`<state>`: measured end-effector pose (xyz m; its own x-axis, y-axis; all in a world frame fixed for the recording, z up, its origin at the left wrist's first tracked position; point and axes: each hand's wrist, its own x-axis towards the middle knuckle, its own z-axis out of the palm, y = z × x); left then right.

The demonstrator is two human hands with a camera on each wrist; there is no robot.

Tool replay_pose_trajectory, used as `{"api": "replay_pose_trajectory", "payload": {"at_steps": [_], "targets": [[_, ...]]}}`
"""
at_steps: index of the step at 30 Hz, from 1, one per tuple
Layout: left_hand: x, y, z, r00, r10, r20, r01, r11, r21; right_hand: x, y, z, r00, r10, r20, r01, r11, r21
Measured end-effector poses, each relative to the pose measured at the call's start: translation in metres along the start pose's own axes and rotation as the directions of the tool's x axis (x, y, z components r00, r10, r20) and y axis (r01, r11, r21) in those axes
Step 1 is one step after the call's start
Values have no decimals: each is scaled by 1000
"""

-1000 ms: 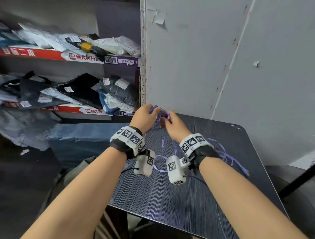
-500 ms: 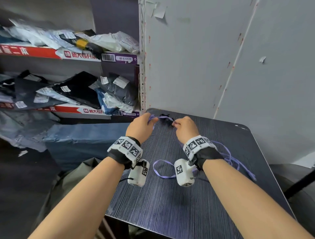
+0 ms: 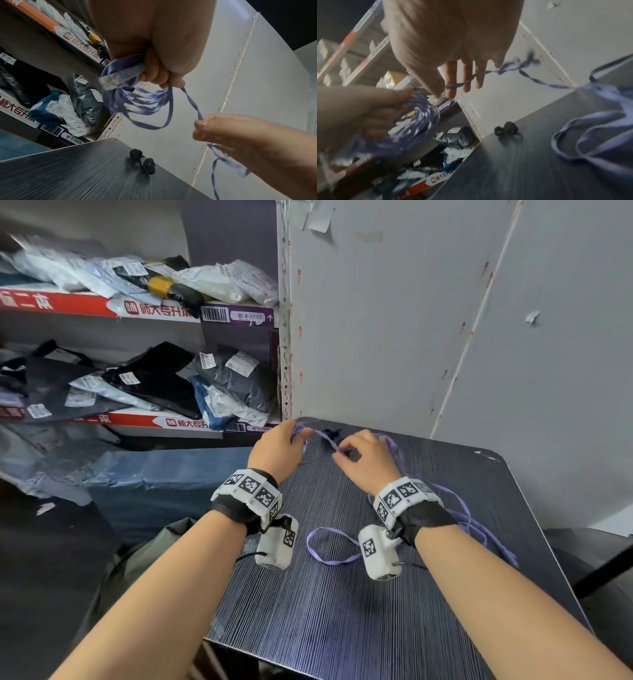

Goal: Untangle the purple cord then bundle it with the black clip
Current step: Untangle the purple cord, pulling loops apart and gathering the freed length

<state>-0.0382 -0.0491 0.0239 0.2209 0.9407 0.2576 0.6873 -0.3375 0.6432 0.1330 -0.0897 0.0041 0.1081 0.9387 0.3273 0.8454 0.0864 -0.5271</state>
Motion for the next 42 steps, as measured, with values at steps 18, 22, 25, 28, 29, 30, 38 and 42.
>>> {"api": "replay_pose_trajectory", "payload": {"at_steps": [18, 22, 25, 28, 29, 30, 38, 42], "targets": [[14, 3, -2, 988, -66, -137, 51, 992, -115, 3, 36, -30, 803, 245, 543, -197, 969, -147], [10, 8, 2, 990, -48, -130, 30, 990, -136, 4, 30, -21, 945, 247, 216, -212, 962, -175], [7, 12, 2, 993, -27, -113, 11, 990, -143, 6, 16, -20, 986, 163, 20, -159, 976, -150], [8, 16, 4, 996, -2, -88, -10, 991, -133, 5, -2, -16, 995, 94, -40, -92, 995, 39], [8, 16, 4, 996, 15, -83, -26, 990, -137, 4, -7, -13, 995, 92, -46, -87, 991, 103], [8, 18, 5, 996, 37, -80, -49, 988, -144, 4, -11, -9, 994, 106, -33, -99, 980, 172], [5, 18, -1, 990, 141, -23, -142, 950, -277, 4, -15, 11, 987, 156, 33, -155, 893, 422], [3, 13, -4, 993, 83, 80, -33, 870, -491, 1, -16, 7, 982, 115, 149, -184, 741, 645]]}}
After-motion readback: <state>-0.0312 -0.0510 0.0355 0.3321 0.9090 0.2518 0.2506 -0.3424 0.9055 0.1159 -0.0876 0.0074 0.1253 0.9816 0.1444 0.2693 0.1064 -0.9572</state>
